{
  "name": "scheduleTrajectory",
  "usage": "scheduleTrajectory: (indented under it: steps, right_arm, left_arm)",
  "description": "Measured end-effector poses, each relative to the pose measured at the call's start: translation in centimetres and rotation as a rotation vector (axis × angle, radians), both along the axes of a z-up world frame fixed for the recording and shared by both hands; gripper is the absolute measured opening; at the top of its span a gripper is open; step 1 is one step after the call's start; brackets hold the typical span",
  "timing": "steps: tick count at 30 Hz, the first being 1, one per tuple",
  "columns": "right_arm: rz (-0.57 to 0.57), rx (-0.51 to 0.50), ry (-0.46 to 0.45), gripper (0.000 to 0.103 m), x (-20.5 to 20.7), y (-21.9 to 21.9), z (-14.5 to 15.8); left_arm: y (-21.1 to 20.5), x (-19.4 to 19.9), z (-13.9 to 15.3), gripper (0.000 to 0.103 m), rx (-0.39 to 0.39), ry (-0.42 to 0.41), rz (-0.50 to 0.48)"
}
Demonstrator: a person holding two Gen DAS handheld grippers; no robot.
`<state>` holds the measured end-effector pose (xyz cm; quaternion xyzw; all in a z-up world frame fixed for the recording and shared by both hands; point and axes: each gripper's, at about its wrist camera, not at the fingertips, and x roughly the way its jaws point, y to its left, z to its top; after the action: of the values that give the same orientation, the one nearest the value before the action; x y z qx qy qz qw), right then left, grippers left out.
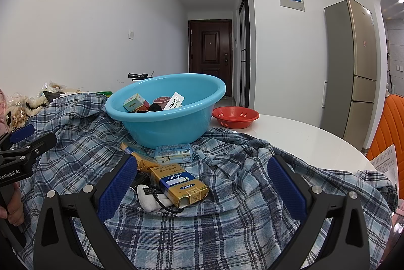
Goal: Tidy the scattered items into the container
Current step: 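Move both tools toward the gold cigarette packs lying beside the blue basin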
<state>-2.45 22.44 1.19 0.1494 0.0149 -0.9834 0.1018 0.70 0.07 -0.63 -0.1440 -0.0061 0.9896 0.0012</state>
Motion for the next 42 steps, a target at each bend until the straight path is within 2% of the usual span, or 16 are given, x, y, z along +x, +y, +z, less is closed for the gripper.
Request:
scheduleTrajectory:
  steps: [13, 16, 20, 30, 35, 39, 42]
  right_arm:
    - [-0.030, -0.006, -0.004, 0.103, -0.3, 0.3, -0.1]
    - [-0.044, -0.010, -0.037, 0.103, -0.7, 0.5, 0.3]
    - [-0.037, -0.009, -0.058, 0.103, -1.2, 0.6, 2.0]
    - [0.004, 0.003, -0.045, 0.103, -1.9, -0.2, 8.8]
    - [0.020, 0.011, 0.009, 0.103, -1.9, -1.0, 12.0]
    - [0.038, 0.019, 0.030, 0.103, -1.7, -1.6, 13.5]
    - [0.032, 0.050, 0.006, 0.103, -2.0, -2.0, 14.1]
  left_arm:
    - [-0.4, -0.3, 0.0, 0.103, 0.015, -0.030, 0.013]
    - [-0.1, -0.4, 0.6, 0.103, 0.003, -0.044, 0.001]
    - [0.0, -0.6, 2.8, 0.103, 0.015, -0.048, -0.018]
    - [0.4, -2.0, 9.4, 0.103, 0.001, -0.074, -0.028]
    - [0.6, -2.2, 12.6, 0.103, 0.001, -0.021, -0.030]
    - [0.8, -2.1, 14.6, 0.103, -0.001, 0.013, -0.026]
    - [0.7, -2.7, 15.2, 0.103, 0.019, -0.030, -0.068]
